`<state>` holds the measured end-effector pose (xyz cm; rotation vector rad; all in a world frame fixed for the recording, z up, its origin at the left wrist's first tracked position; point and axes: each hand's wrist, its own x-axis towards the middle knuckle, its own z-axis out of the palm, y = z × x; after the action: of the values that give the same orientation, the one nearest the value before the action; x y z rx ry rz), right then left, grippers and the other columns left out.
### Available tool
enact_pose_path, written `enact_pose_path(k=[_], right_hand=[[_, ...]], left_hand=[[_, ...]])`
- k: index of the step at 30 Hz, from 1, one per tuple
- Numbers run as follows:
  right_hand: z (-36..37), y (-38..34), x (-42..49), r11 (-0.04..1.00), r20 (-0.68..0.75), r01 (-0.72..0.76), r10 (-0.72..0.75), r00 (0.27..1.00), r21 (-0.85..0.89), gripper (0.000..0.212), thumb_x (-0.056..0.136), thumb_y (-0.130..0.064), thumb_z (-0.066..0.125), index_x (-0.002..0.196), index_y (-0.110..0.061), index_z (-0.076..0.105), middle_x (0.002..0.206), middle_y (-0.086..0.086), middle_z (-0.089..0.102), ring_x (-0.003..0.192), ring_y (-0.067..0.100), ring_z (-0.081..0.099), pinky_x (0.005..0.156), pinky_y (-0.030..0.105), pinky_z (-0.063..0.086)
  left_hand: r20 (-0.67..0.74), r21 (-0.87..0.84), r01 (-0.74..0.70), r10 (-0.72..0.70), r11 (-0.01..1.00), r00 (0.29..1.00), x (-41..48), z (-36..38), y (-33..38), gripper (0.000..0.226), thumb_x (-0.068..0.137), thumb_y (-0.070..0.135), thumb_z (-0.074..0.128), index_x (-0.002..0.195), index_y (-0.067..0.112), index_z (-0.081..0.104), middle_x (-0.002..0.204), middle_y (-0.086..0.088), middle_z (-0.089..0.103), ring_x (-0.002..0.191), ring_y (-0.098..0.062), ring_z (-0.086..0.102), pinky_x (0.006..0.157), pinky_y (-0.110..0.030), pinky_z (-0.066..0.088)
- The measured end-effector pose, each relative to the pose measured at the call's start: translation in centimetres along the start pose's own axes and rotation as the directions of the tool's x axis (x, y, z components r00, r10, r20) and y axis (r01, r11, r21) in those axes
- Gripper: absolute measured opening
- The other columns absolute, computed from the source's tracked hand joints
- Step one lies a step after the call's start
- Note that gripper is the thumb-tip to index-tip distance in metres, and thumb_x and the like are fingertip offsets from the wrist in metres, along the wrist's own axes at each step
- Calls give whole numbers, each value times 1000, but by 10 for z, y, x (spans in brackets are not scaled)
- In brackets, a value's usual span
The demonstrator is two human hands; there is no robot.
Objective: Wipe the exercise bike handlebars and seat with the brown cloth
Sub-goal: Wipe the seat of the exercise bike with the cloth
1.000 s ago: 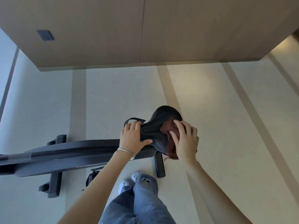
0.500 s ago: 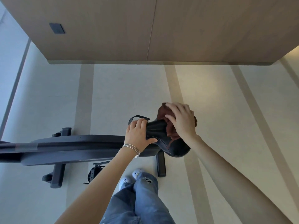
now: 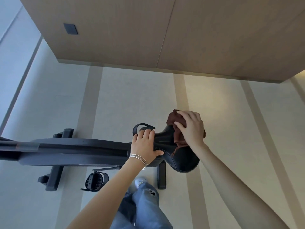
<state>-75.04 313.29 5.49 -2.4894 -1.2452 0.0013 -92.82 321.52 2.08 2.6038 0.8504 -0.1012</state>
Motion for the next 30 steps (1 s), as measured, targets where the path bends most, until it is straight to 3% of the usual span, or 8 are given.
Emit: enact_pose_path(k=[4,6,12,16,19,21,24,30], right_hand=[[-7,19,-39,963,-6,269,-270,963,-21,39,81,-23,71,117,-17,61,117,2,63,109,26,51,83,40,48],[-14,31,-37,945,12,323,-322,947,-50,39,81,-24,71,118,-17,62,118,2,63,106,28,55,80,43,50],[3,-5,20,997,109,-55,60,992,-46,40,88,-36,60,126,-26,54,124,-2,58,107,30,50,79,40,47],[7,-15,13,973,173,205,-185,967,-105,39,84,-32,65,121,-25,56,119,-1,61,102,29,53,81,38,47],[-2,9,-15,936,56,347,-344,937,-62,35,81,-30,67,115,-23,61,110,0,64,92,26,56,76,36,50],[-9,36,-31,945,-35,323,-324,945,-44,33,81,-32,67,113,-23,62,108,0,63,92,23,55,73,32,50],[-19,66,-43,985,-77,171,-168,983,38,36,80,-30,70,114,-24,60,109,-2,63,94,22,54,68,33,52],[-12,52,21,973,125,69,-98,987,219,37,82,-32,67,118,-29,57,116,-5,61,102,24,53,80,32,44]], left_hand=[[-6,22,0,0,1000,1000,0,0,0,81,76,67,54,136,17,31,138,-2,41,130,-26,35,110,-39,30],[-7,21,0,0,1000,1000,0,1,1,82,76,68,54,137,18,30,139,-2,40,130,-26,35,110,-39,30],[-5,33,22,-21,999,1000,0,-1,2,83,76,69,53,138,19,30,140,-3,40,130,-26,36,110,-38,30],[1,30,47,-48,998,999,-3,0,2,82,74,70,54,137,22,31,136,-2,42,127,-24,38,106,-35,34],[20,-1,73,-73,997,997,-3,-2,4,81,73,67,58,136,23,32,133,-2,44,126,-25,39,107,-35,33],[39,-37,88,-87,995,995,-2,-1,4,81,73,65,60,136,22,32,132,-3,45,126,-25,39,108,-35,31],[21,-69,99,-98,993,995,-1,0,5,81,72,62,64,136,21,35,130,-3,46,124,-26,41,108,-36,29],[12,-94,125,-125,988,992,-1,1,3,80,69,62,67,133,23,37,128,-2,48,122,-25,42,105,-35,32]])
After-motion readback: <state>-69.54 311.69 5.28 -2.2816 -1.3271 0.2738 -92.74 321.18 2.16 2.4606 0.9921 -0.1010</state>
